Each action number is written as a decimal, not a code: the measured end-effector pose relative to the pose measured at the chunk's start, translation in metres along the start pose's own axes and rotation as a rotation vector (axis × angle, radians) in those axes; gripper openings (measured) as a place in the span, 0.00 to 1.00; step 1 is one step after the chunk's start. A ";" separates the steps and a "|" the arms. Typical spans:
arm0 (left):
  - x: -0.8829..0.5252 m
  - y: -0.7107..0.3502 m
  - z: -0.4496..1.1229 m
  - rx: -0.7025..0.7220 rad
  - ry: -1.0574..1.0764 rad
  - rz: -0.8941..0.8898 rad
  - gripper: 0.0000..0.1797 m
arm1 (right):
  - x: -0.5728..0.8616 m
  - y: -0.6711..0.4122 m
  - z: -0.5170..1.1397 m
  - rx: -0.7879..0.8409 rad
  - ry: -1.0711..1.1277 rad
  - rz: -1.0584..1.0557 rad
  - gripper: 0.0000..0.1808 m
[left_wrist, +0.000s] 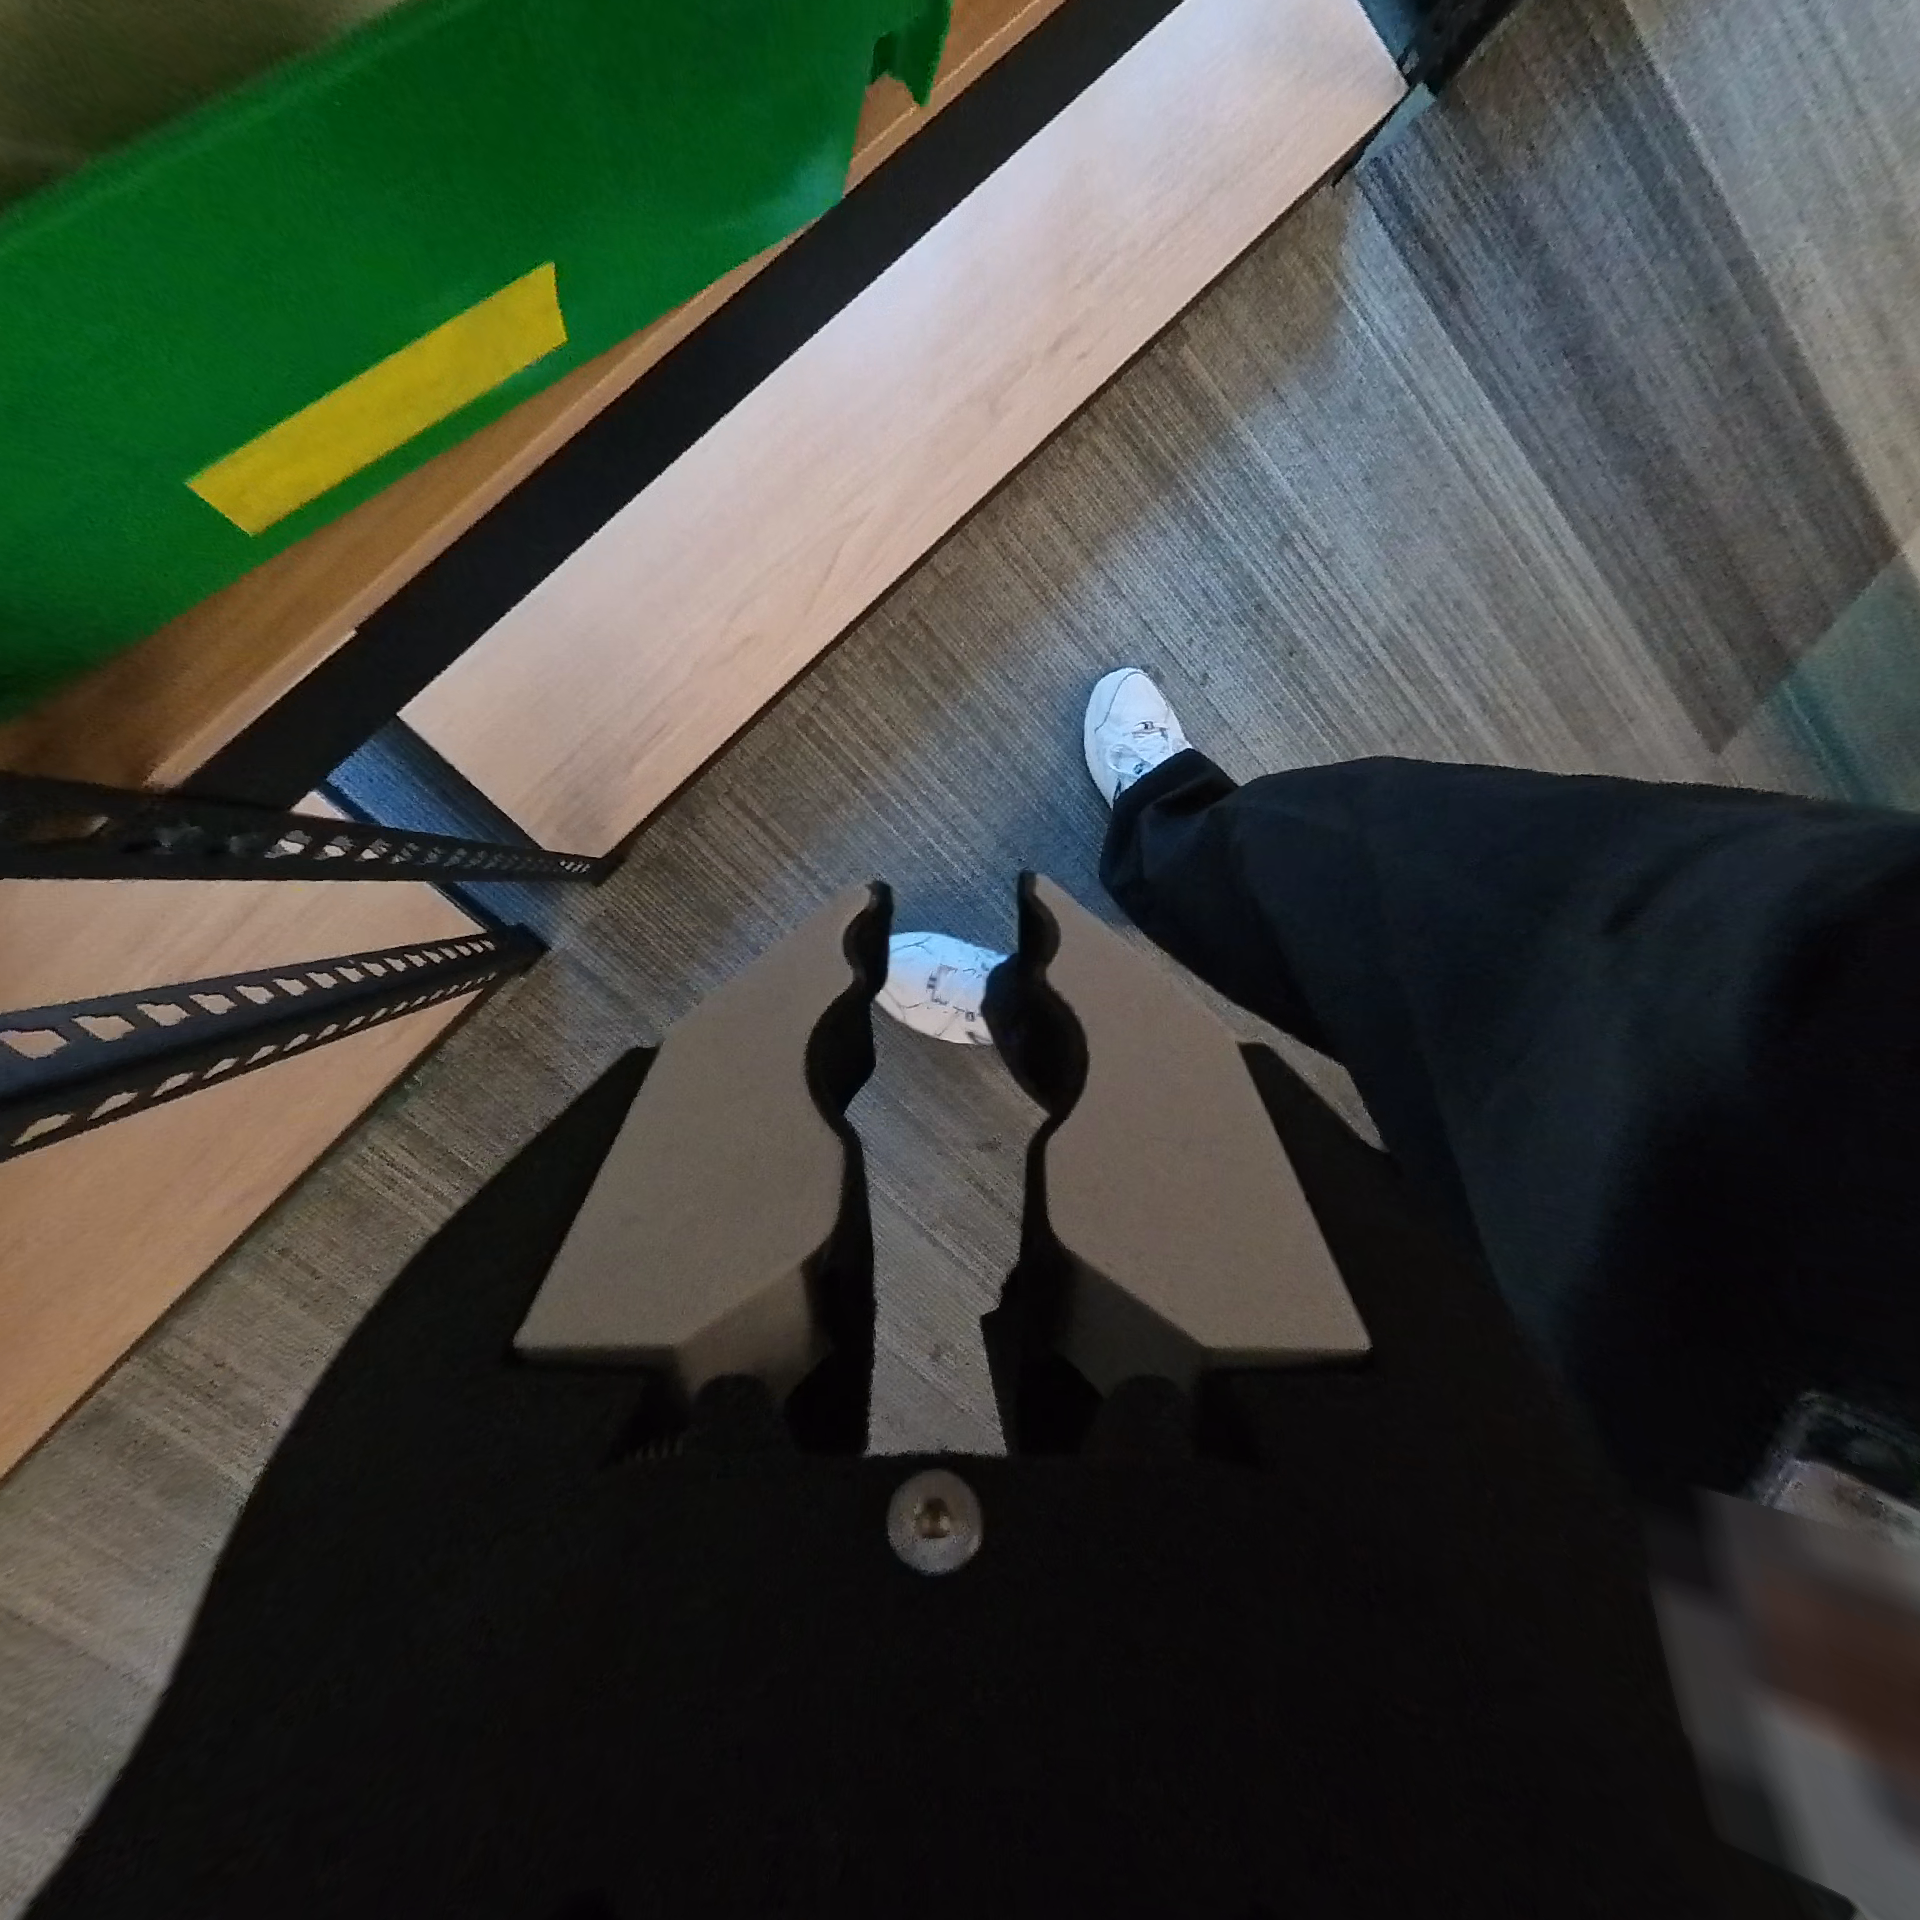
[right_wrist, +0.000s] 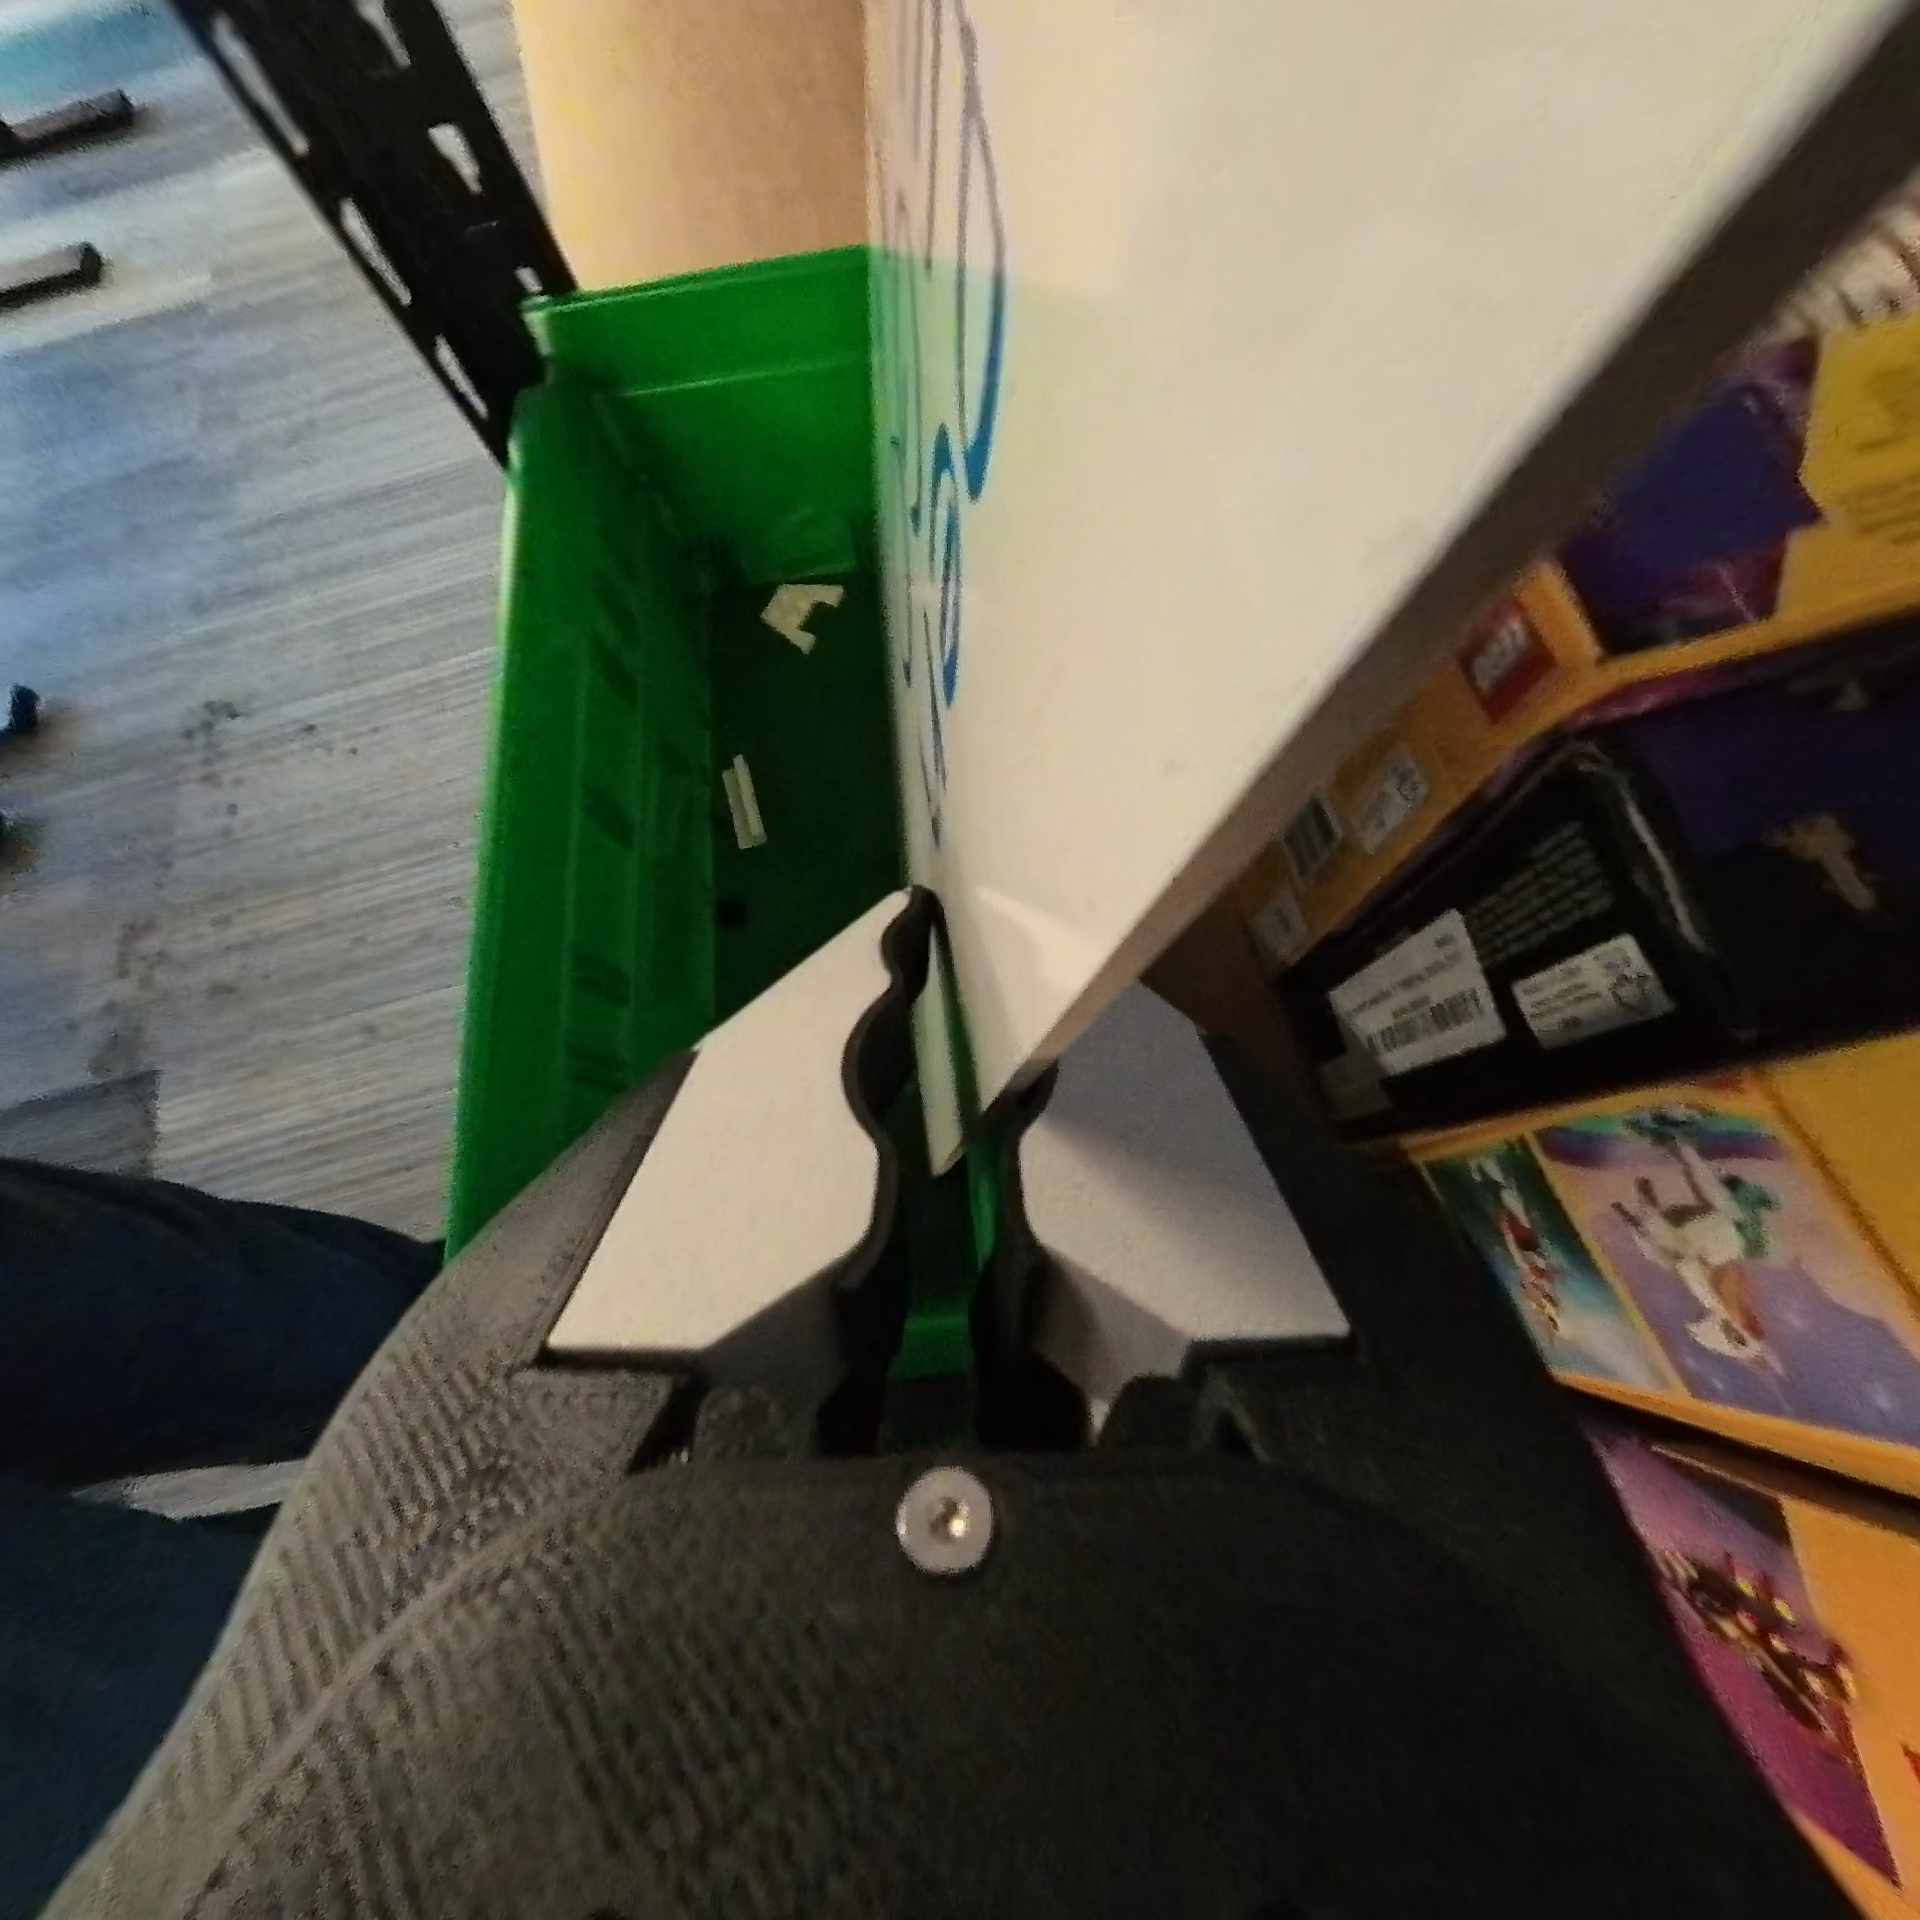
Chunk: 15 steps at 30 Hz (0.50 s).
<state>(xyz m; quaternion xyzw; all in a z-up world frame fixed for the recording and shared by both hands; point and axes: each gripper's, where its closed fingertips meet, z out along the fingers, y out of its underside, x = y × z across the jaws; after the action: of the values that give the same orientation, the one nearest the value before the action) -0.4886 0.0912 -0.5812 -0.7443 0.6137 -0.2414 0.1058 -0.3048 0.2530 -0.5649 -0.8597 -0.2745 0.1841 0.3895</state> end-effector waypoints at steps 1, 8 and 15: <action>0.001 0.000 -0.001 0.006 0.000 -0.006 0.12 | 0.004 0.001 0.000 -0.007 0.001 0.023 0.05; 0.007 0.004 -0.008 0.036 0.001 -0.029 0.11 | 0.023 0.012 -0.012 -0.044 0.089 0.026 0.21; -0.003 0.007 0.000 0.030 -0.007 -0.004 0.10 | 0.005 0.007 -0.011 0.011 0.015 -0.004 0.09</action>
<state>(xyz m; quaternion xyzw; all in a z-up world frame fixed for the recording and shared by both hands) -0.4948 0.0931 -0.5849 -0.7446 0.6084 -0.2479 0.1185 -0.2926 0.2457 -0.5642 -0.8585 -0.2721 0.1784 0.3965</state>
